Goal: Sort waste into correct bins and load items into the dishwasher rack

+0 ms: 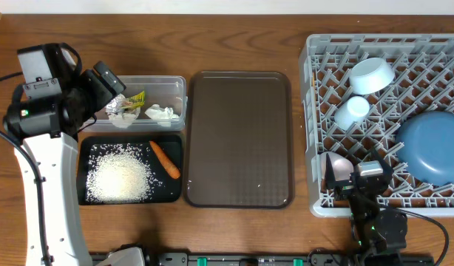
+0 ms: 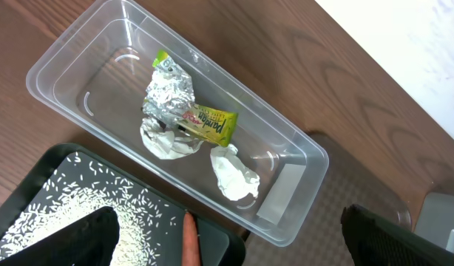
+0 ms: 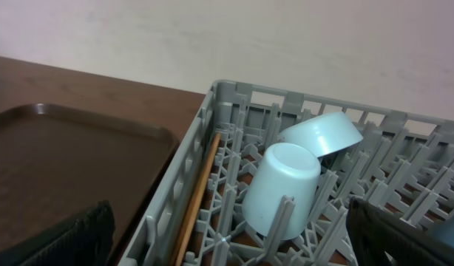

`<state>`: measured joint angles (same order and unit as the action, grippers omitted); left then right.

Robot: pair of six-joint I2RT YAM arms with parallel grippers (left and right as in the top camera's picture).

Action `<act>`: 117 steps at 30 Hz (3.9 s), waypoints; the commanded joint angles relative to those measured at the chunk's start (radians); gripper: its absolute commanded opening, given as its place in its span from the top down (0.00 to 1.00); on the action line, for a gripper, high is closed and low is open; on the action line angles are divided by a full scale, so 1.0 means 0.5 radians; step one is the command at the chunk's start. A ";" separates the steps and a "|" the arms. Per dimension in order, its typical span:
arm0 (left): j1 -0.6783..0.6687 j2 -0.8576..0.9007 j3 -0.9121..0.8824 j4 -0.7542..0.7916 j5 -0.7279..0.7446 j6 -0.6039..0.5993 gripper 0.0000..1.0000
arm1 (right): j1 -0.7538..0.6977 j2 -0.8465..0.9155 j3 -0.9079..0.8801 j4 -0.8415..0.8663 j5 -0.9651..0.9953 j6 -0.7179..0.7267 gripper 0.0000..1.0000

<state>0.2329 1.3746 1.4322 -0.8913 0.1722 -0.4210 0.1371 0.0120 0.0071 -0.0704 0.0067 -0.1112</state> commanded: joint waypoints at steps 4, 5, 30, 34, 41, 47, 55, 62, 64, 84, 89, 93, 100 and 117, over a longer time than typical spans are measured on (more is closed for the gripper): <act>-0.025 -0.109 -0.018 -0.005 -0.034 0.018 0.02 | 0.012 -0.014 -0.003 -0.008 -0.022 -0.019 0.01; -0.043 -0.180 -0.018 -0.005 -0.033 0.019 0.02 | 0.012 -0.014 -0.003 -0.008 -0.022 -0.018 0.01; -0.759 -1.920 -0.214 -0.005 -0.033 0.018 0.02 | 0.012 -0.014 -0.004 -0.008 -0.022 -0.019 0.01; -0.758 -2.058 -0.415 -0.005 -0.033 0.019 0.02 | 0.012 -0.014 -0.003 -0.008 -0.022 -0.018 0.01; -0.758 -2.257 -0.841 -0.018 -0.033 0.019 0.02 | 0.012 -0.014 -0.003 -0.008 -0.022 -0.019 0.01; -0.758 -2.432 -1.205 -0.018 -0.034 0.019 0.02 | 0.012 -0.014 -0.003 -0.008 -0.022 -0.018 0.01; -0.758 -2.625 -1.608 0.027 -0.034 0.018 0.02 | 0.012 -0.014 -0.004 -0.008 -0.022 -0.018 0.01; -0.758 -2.745 -1.820 0.104 -0.035 0.019 0.02 | 0.012 -0.014 -0.004 -0.008 -0.022 -0.019 0.01; -0.758 -2.745 -1.864 0.179 -0.034 0.018 0.02 | 0.012 -0.014 -0.003 -0.008 -0.021 -0.018 0.01; -0.758 -2.745 -2.591 2.095 -0.034 0.019 0.02 | 0.013 -0.014 -0.003 -0.008 -0.022 -0.019 0.01; -0.758 -2.746 -2.697 2.096 -0.035 0.020 0.02 | 0.012 -0.014 -0.003 -0.008 -0.022 -0.019 0.01; -0.758 -2.746 -2.779 2.094 -0.074 0.020 0.02 | 0.012 -0.014 -0.003 -0.008 -0.022 -0.019 0.01; -0.758 -2.746 -2.856 1.973 -0.199 0.021 0.02 | 0.012 -0.014 -0.003 -0.008 -0.022 -0.019 0.01; -0.489 -2.746 -2.856 1.661 -0.083 0.791 0.02 | 0.012 -0.014 -0.003 -0.008 -0.021 -0.019 0.01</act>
<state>-0.0162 0.0101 0.0128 -0.0185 0.0765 -0.2146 0.1371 0.0120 0.0071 -0.0708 -0.0010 -0.1139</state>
